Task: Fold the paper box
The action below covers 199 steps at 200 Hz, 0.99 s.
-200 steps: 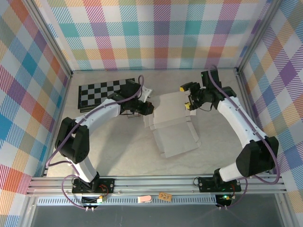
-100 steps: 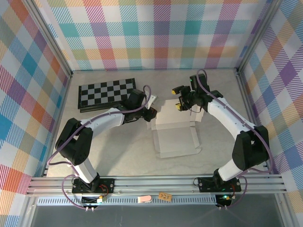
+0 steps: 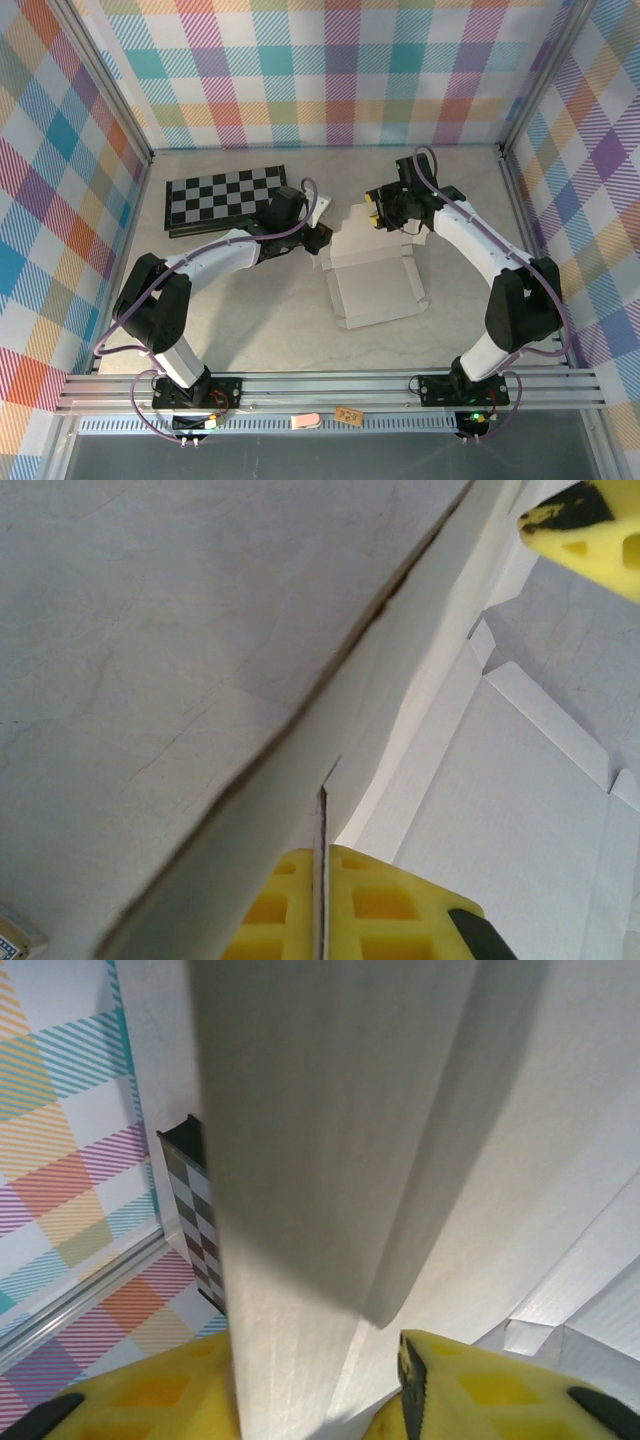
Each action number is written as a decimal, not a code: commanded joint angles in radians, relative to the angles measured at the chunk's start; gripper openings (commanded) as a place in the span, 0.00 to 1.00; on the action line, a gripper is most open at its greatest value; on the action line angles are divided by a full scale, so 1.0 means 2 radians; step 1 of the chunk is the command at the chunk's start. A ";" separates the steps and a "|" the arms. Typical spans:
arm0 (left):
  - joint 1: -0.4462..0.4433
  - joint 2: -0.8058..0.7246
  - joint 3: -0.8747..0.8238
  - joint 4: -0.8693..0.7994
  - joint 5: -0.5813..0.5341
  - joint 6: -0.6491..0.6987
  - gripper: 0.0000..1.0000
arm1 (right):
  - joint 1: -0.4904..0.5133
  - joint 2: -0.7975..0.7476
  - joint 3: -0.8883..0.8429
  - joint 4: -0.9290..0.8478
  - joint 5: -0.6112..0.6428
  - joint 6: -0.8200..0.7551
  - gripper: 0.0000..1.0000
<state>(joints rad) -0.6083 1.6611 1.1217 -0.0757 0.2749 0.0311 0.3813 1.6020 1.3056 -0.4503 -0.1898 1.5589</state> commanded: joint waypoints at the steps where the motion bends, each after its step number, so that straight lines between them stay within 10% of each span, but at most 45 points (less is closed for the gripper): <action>1: -0.004 -0.015 -0.003 0.004 0.000 0.007 0.00 | 0.004 0.001 0.019 -0.010 0.007 0.012 0.40; 45: -0.004 -0.012 0.001 0.004 0.002 0.008 0.00 | 0.009 0.005 0.020 -0.015 0.007 0.020 0.25; 199: -0.004 -0.008 0.010 0.005 0.005 0.011 0.00 | 0.021 0.036 0.042 -0.058 0.019 0.027 0.22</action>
<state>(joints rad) -0.6083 1.6611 1.1217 -0.1009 0.2749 0.0353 0.4091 1.6585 1.3842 -0.5186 -0.1570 1.6081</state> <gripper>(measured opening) 0.062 0.228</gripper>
